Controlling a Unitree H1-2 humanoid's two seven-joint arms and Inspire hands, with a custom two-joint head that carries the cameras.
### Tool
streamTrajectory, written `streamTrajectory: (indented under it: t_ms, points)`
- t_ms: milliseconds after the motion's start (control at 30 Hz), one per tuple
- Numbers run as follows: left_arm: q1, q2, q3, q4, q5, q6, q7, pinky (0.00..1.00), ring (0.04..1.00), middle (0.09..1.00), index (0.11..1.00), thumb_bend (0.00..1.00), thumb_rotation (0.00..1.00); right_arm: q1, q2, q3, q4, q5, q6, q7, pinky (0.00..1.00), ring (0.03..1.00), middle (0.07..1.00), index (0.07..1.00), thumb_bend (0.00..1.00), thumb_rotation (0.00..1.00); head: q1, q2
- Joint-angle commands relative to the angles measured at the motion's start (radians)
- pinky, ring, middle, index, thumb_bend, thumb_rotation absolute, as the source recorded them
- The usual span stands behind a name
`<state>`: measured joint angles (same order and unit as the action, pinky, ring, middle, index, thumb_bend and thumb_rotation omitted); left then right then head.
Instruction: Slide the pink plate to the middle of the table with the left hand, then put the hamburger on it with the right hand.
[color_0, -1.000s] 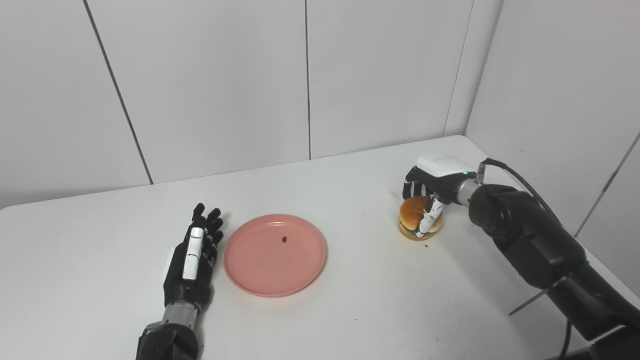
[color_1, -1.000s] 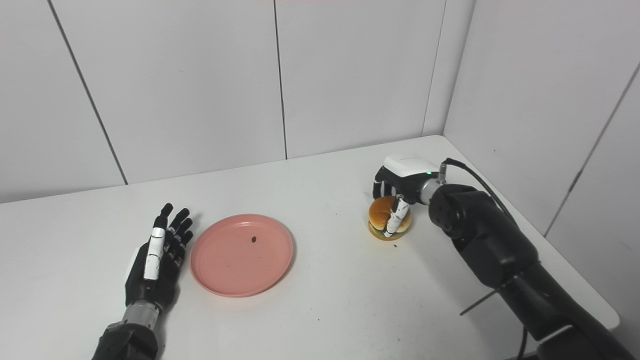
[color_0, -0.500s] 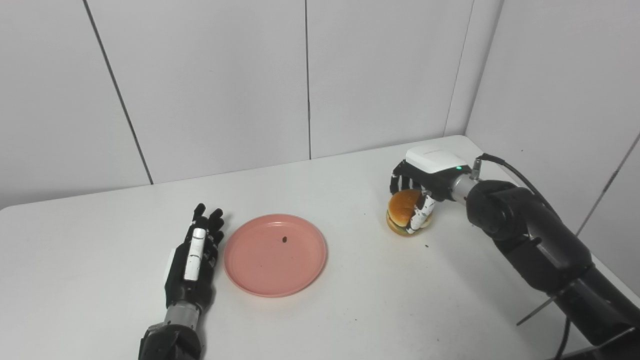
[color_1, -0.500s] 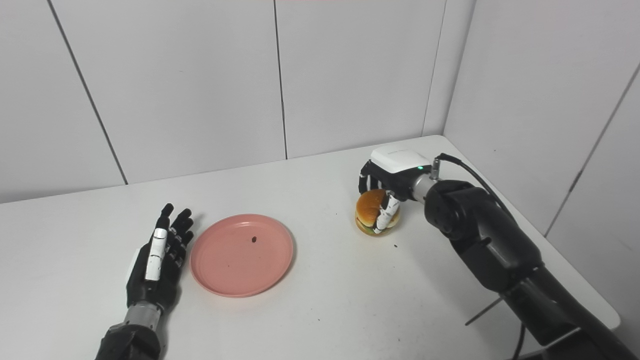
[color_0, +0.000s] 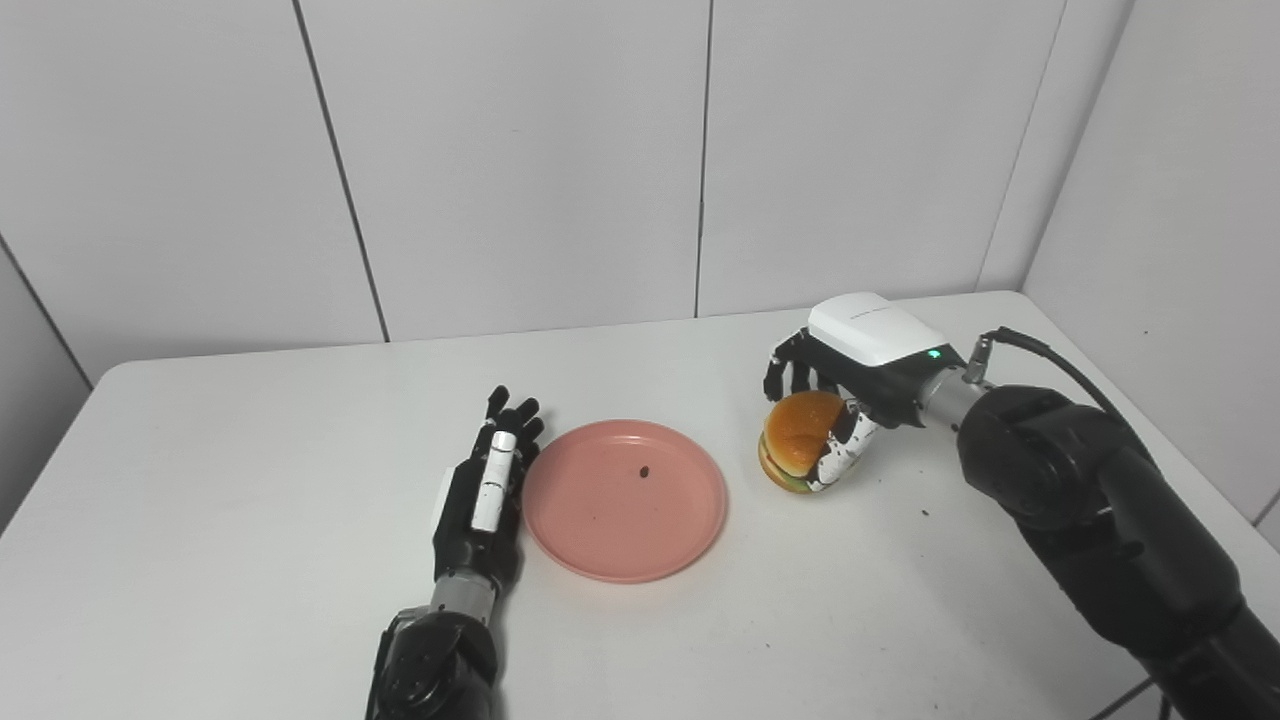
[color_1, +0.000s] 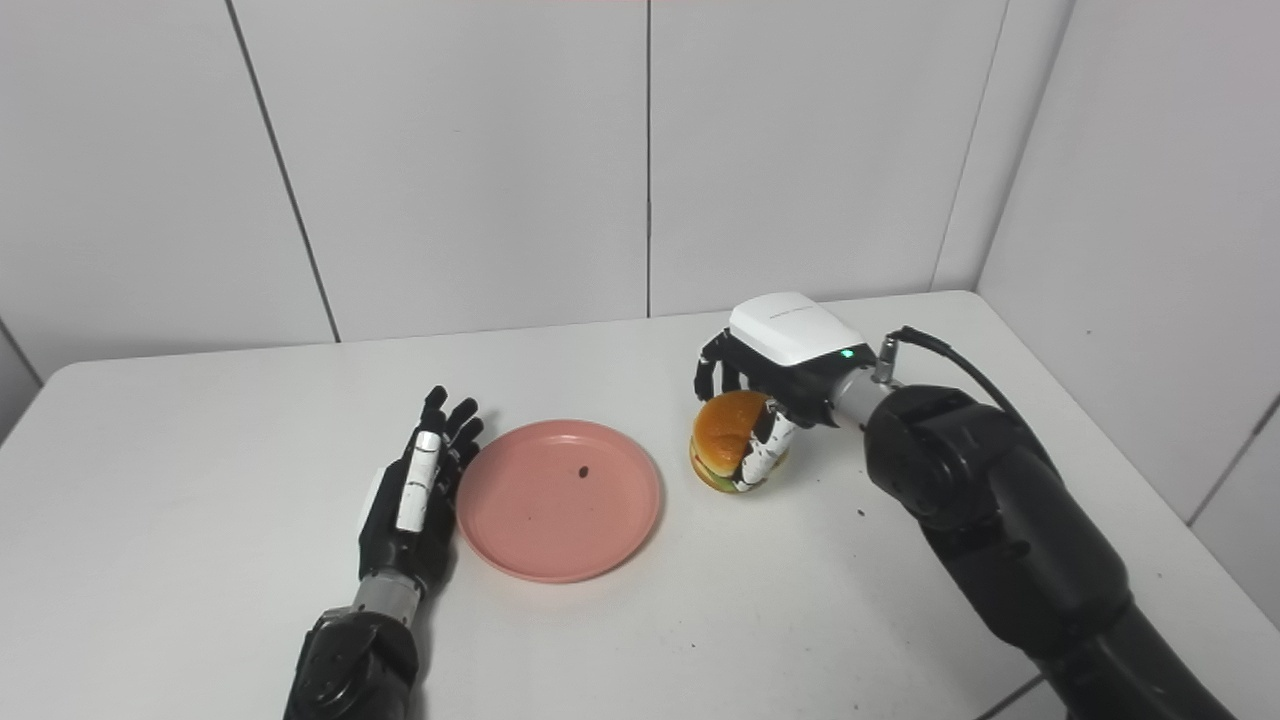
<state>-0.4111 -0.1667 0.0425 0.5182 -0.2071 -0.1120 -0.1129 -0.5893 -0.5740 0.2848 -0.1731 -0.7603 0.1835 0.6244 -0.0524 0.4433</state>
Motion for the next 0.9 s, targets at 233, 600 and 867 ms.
streamTrajectory:
  t_ms: [233, 600, 867]
  points:
    - [0.027, -0.039, -0.019, 0.109, 0.05, -0.036, 0.045, 1.0, 0.966, 0.937, 1.0, 0.72, 0.78, -0.108, 0.037, -0.001, -0.039, 0.021, -0.013, 0.026, 0.3, 0.377, 0.468, 0.551, 0.51, 0.0, 0.05, -0.001]
    - [0.015, -0.053, -0.026, 0.152, 0.07, -0.077, 0.071, 1.0, 0.95, 0.917, 0.986, 0.69, 0.8, -0.163, 0.11, 0.043, 0.048, 0.014, -0.016, 0.014, 0.27, 0.384, 0.484, 0.527, 0.51, 0.0, 0.076, -0.007]
    - [0.018, -0.051, -0.028, 0.155, 0.078, -0.085, 0.077, 1.0, 0.953, 0.92, 0.992, 0.68, 0.82, -0.2, 0.147, 0.093, 0.152, -0.015, -0.043, -0.016, 0.31, 0.397, 0.492, 0.524, 0.51, 0.0, 0.072, -0.01]
